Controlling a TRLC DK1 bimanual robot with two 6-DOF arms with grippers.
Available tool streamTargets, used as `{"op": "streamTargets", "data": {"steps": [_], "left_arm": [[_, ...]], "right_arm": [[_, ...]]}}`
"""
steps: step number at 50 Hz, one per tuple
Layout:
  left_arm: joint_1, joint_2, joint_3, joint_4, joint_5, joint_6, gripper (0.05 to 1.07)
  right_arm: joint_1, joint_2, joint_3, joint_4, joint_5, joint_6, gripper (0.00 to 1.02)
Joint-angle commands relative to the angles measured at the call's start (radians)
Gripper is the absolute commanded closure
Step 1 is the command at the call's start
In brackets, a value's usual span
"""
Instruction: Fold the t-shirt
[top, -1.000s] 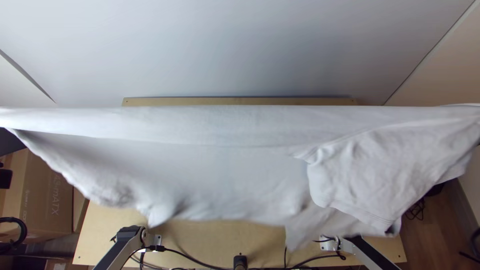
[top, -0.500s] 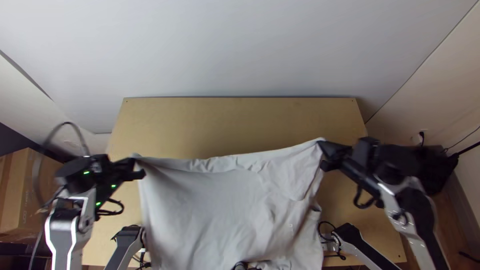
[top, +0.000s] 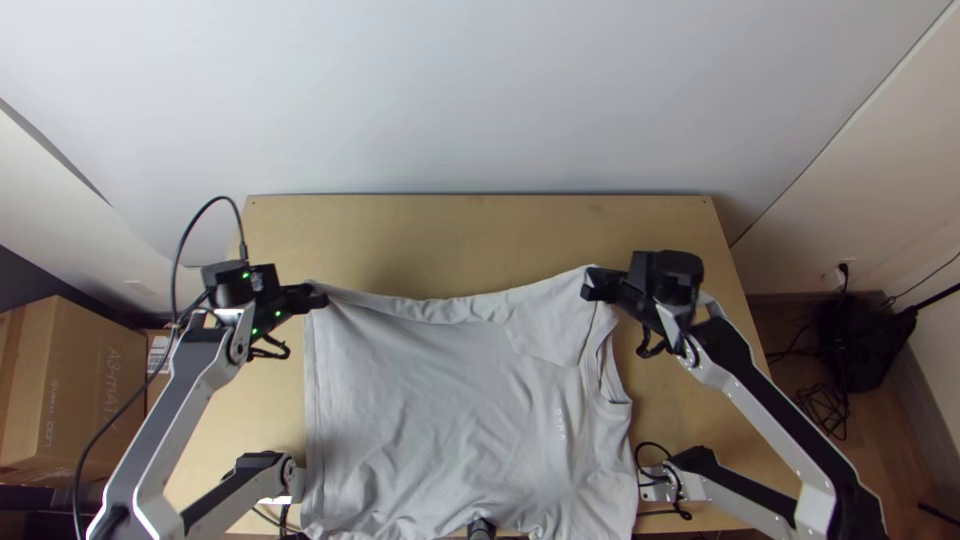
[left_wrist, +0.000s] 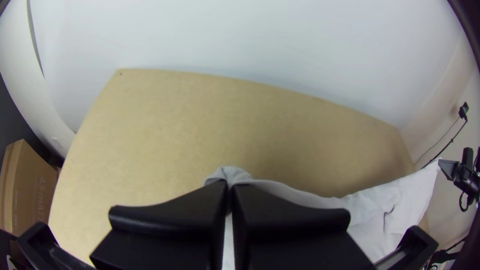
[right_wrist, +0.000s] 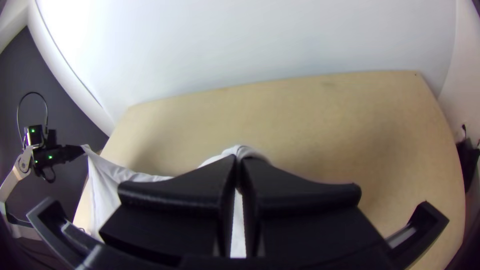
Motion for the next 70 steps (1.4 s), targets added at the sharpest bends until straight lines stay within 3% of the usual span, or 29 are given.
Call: {"op": "streamTargets", "data": {"steps": [1, 16, 32, 48, 63, 70], "left_arm": [[0.007, 0.118, 0.069, 0.054, 0.014, 0.026, 1.05], [0.030, 0.408, 0.230, 0.114, 0.023, 0.026, 1.05], [0.031, 0.667, 0.474, 0.111, 0.035, -0.002, 1.05], [0.027, 0.883, 0.765, -0.001, 0.035, -0.041, 1.05], [0.016, 0.984, 0.927, -0.116, 0.035, -0.064, 1.05], [0.019, 0.966, 0.928, -0.180, 0.037, -0.057, 1.05]], "right_arm": [[-0.034, 0.121, 0.071, 0.041, -0.013, 0.010, 1.00], [-0.141, 0.431, 0.293, 0.059, -0.039, 0.010, 1.00], [-0.195, 0.716, 0.591, 0.029, -0.039, -0.009, 1.00], [-0.218, 0.948, 0.910, -0.087, -0.038, -0.045, 1.00], [-0.247, 1.218, 1.332, -0.364, -0.036, -0.036, 1.00], [-0.253, 1.239, 1.379, -0.412, -0.038, -0.038, 1.00]]}}
